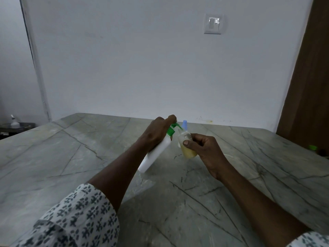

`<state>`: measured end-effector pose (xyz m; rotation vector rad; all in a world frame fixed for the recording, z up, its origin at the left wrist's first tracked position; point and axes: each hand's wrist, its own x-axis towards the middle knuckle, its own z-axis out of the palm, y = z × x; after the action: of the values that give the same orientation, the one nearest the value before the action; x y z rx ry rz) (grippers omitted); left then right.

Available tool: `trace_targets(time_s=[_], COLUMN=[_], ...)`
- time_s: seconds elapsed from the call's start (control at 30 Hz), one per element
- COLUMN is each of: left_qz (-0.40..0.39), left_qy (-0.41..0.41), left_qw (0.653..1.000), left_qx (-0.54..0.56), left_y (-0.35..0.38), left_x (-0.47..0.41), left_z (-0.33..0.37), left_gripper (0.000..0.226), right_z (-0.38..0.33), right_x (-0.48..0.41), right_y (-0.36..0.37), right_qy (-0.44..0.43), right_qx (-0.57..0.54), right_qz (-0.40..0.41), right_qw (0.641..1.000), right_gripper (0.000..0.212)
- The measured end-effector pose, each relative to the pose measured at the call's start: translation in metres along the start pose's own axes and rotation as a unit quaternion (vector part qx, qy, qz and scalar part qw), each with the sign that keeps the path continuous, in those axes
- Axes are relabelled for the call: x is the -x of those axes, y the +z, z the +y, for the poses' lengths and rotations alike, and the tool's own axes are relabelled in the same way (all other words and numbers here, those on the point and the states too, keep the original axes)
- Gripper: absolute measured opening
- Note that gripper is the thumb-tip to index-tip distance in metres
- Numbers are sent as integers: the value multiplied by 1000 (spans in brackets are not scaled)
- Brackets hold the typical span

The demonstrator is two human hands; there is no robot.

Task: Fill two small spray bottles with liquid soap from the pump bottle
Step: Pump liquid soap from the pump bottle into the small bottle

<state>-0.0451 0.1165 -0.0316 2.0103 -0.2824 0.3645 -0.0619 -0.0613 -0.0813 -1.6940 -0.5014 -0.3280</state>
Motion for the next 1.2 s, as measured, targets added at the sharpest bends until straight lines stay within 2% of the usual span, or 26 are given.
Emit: trace_targets(time_s=[0.17,0.4,0.5,0.73,0.83,0.93,1.2], left_qz=[-8,-15,-9,-3,-6,-12,-6], left_qy=[-12,-7,-2,-16,-14,-19,3], left_qw=[1000,1000,1000,1000,1000,1000,1000], left_qx=[4,7,5,1,-1,2,-7], left_y=[0,0,0,1,1,0,0], left_x=[-3,0,1,0,0,1,1], left_z=[-4,-1,1,-1,-1,0,2], left_gripper=[66,56,52,60,58,63,53], right_z=[0,0,1,0,-2,-3,-1], right_x=[-1,-1,-1,0,0,0,1], right_y=[-2,-1,-1,-1,-1,-1,2], right_qy=[-2,-3,1,26,34,36,21], right_qx=[-5,-9,-12,-41,-50,-55,-31], right_qz=[11,3,-9,-4,5,4,-12], right_qw=[1000,1000,1000,999,998,998,999], right_gripper=[27,26,18,13,20,17,14])
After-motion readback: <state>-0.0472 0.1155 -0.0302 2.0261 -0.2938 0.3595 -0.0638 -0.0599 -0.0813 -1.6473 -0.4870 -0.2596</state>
